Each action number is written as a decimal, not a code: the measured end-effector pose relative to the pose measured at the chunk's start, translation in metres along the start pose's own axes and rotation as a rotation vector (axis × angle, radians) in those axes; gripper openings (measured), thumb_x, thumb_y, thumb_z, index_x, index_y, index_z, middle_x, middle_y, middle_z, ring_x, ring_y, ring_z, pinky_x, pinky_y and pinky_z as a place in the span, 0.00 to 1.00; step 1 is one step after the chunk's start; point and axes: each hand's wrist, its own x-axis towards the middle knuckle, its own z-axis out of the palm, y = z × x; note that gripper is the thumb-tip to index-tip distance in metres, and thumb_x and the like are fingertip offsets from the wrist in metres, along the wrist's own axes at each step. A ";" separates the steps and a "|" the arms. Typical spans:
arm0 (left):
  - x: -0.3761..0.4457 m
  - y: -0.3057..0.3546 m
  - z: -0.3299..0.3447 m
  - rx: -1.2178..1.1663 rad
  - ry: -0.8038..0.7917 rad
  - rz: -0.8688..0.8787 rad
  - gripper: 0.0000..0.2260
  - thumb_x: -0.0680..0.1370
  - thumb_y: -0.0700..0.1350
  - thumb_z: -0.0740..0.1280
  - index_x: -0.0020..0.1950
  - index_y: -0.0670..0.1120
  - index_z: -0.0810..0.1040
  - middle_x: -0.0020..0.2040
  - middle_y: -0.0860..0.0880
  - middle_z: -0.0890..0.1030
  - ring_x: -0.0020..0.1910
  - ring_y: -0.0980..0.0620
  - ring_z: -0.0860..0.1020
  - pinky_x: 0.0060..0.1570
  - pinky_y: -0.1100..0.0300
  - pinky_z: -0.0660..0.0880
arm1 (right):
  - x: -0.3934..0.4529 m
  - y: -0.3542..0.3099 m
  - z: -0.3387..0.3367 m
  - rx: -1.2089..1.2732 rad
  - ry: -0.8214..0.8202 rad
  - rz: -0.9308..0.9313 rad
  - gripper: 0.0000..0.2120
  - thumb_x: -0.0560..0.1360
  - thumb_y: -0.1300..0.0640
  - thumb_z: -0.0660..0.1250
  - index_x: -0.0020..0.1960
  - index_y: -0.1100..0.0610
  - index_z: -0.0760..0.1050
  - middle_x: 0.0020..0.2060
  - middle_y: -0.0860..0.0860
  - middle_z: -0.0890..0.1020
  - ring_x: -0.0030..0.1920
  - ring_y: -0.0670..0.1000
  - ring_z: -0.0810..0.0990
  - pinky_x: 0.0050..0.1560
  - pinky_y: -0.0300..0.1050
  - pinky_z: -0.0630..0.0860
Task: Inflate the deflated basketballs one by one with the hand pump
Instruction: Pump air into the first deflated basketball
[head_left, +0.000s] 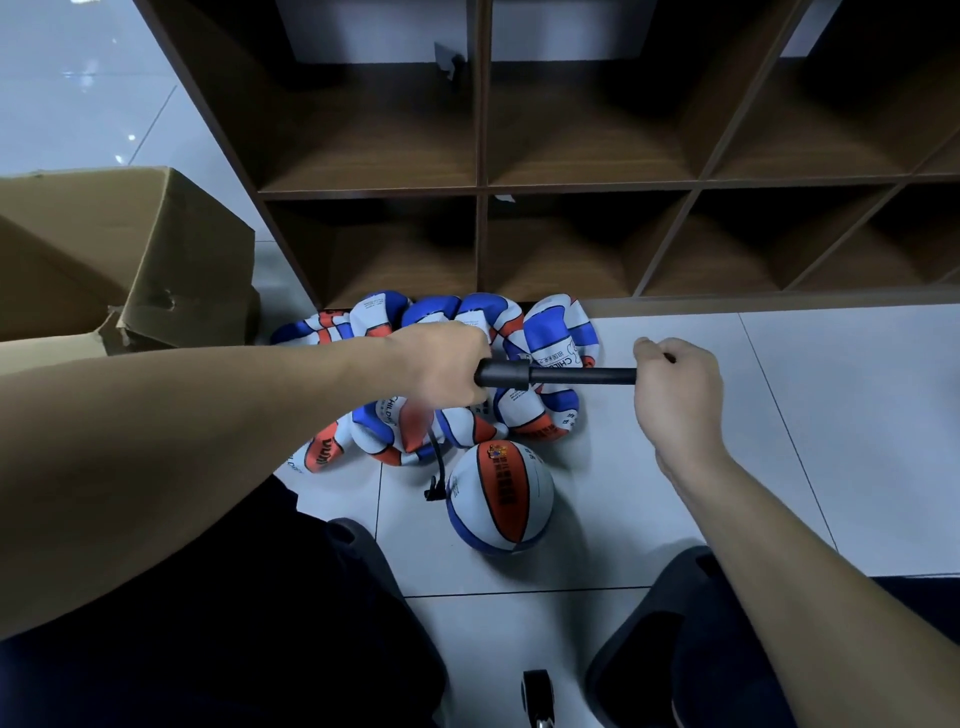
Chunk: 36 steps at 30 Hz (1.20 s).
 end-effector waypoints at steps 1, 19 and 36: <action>-0.001 0.000 0.000 0.008 0.022 -0.005 0.08 0.78 0.47 0.69 0.39 0.50 0.77 0.31 0.50 0.76 0.28 0.49 0.74 0.30 0.56 0.72 | -0.003 -0.003 0.003 -0.014 0.008 -0.040 0.21 0.82 0.54 0.64 0.33 0.56 0.62 0.27 0.49 0.64 0.32 0.56 0.63 0.36 0.52 0.61; 0.005 0.036 0.004 0.215 0.141 0.060 0.06 0.79 0.51 0.68 0.44 0.52 0.77 0.36 0.51 0.80 0.35 0.48 0.80 0.34 0.54 0.78 | -0.036 -0.012 0.040 0.063 -0.152 0.016 0.17 0.85 0.52 0.60 0.38 0.54 0.69 0.38 0.52 0.74 0.36 0.53 0.71 0.37 0.48 0.66; 0.012 0.009 0.002 0.089 0.104 0.020 0.09 0.78 0.49 0.68 0.39 0.50 0.77 0.31 0.50 0.77 0.29 0.48 0.75 0.30 0.57 0.70 | 0.008 -0.002 -0.013 0.109 -0.034 0.154 0.16 0.73 0.50 0.66 0.31 0.52 0.64 0.34 0.56 0.63 0.38 0.58 0.61 0.39 0.57 0.60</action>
